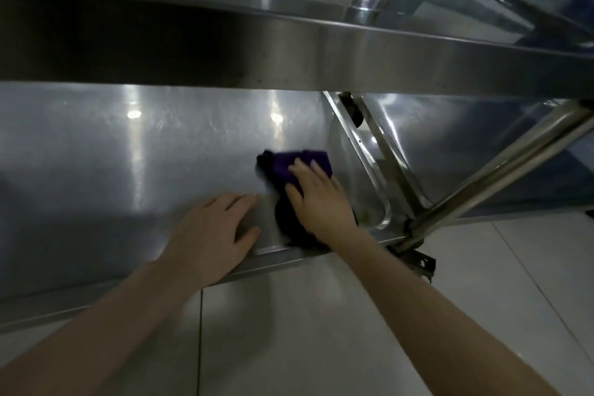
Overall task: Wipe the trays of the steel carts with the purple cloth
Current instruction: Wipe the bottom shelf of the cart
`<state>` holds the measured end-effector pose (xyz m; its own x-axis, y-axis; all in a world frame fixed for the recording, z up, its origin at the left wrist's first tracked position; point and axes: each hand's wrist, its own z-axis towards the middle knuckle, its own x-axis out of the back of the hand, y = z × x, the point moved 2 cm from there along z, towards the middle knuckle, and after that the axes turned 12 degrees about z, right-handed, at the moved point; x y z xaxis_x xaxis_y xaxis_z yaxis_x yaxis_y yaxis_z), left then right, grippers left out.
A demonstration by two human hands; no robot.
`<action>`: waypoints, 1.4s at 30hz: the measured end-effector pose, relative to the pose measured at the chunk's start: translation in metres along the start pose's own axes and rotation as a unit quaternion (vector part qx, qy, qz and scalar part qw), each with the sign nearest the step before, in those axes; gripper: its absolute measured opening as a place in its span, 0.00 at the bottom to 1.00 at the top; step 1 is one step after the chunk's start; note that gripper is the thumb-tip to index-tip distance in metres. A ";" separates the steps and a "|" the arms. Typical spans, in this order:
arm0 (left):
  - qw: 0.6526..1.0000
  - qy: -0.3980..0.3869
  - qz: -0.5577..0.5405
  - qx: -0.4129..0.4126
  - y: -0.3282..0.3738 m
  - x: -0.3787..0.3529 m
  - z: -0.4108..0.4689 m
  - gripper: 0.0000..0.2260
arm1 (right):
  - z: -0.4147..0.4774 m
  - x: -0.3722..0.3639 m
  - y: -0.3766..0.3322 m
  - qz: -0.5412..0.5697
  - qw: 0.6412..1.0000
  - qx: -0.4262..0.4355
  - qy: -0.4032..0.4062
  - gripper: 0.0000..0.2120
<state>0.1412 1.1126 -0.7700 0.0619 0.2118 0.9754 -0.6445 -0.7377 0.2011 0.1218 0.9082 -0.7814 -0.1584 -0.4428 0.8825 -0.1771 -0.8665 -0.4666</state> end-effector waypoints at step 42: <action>1.000 -0.020 -0.001 -0.023 0.017 -0.011 0.021 0.21 | 0.091 0.042 0.066 -0.002 0.991 -0.123 0.047 0.25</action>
<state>0.1452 1.0842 -0.7750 0.0937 0.1874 0.9778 -0.6783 -0.7069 0.2005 0.1917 0.8113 -0.7694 -0.2441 -0.4059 0.8807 -0.4083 -0.7807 -0.4730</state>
